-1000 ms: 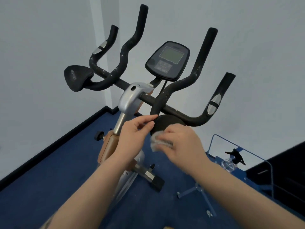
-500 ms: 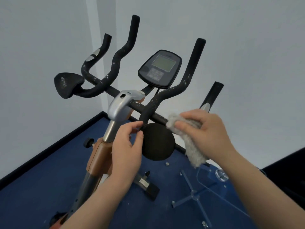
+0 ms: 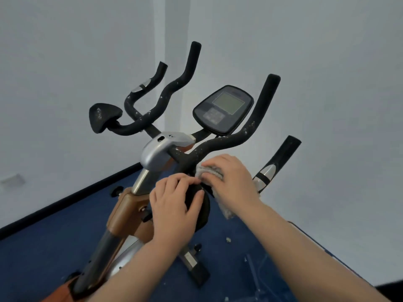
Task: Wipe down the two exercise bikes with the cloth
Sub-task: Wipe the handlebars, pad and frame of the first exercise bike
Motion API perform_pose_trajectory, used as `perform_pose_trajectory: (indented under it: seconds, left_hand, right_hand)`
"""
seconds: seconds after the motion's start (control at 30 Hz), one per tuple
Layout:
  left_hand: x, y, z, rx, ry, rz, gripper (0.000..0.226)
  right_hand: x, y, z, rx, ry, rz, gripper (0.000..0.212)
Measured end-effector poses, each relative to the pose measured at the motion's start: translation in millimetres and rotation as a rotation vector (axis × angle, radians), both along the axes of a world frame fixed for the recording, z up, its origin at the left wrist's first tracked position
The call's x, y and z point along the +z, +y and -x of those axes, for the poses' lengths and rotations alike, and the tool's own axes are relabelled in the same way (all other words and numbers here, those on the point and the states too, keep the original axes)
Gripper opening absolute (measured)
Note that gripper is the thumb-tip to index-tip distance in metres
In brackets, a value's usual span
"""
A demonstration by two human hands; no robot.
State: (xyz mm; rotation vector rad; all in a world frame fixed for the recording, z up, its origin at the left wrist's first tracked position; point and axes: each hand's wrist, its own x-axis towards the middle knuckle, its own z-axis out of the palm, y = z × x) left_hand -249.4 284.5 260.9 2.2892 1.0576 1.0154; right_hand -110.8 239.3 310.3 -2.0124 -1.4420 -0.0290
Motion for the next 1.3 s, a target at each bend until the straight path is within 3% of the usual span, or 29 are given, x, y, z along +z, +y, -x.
perform_pose_trajectory:
  seconds: [0.17, 0.3, 0.43, 0.47, 0.57, 0.73, 0.9, 1.17, 1.3]
  left_hand:
    - [-2, 1, 1, -0.019, -0.007, 0.003, 0.024]
    - [-2, -1, 1, -0.01, -0.007, 0.009, 0.023]
    - [-3, 0, 1, -0.017, -0.039, 0.013, 0.022]
    - [-4, 0, 0, -0.02, -0.056, 0.012, 0.021]
    - [-3, 1, 1, -0.015, -0.119, 0.016, 0.021]
    - [-2, 20, 6, -0.029, -0.108, -0.015, 0.015]
    - [5, 37, -2, -0.055, -0.096, -0.072, 0.016]
    - [12, 36, -5, -0.109, -0.079, -0.07, 0.018]
    - [26, 28, -18, -0.182, -0.015, -0.136, 0.022]
  right_hand:
    - [-5, 23, -15, 0.013, 0.055, 0.119, 0.017]
    - [6, 13, -43, -0.07, -0.117, 0.364, 0.019]
    - [8, 4, -30, -0.075, -0.021, -0.058, 0.016]
    - [7, 6, -21, -0.024, 0.039, -0.071, 0.016]
    - [-1, 18, -6, 0.064, 0.115, 0.07, 0.019]
    - [10, 21, -38, -0.182, -0.005, 0.321, 0.017]
    - [3, 29, -3, -0.152, 0.146, 0.064, 0.019]
    - [-10, -17, 9, -0.091, -0.123, 0.119, 0.017]
    - [-11, -49, 2, -0.011, -0.251, 0.014, 0.011]
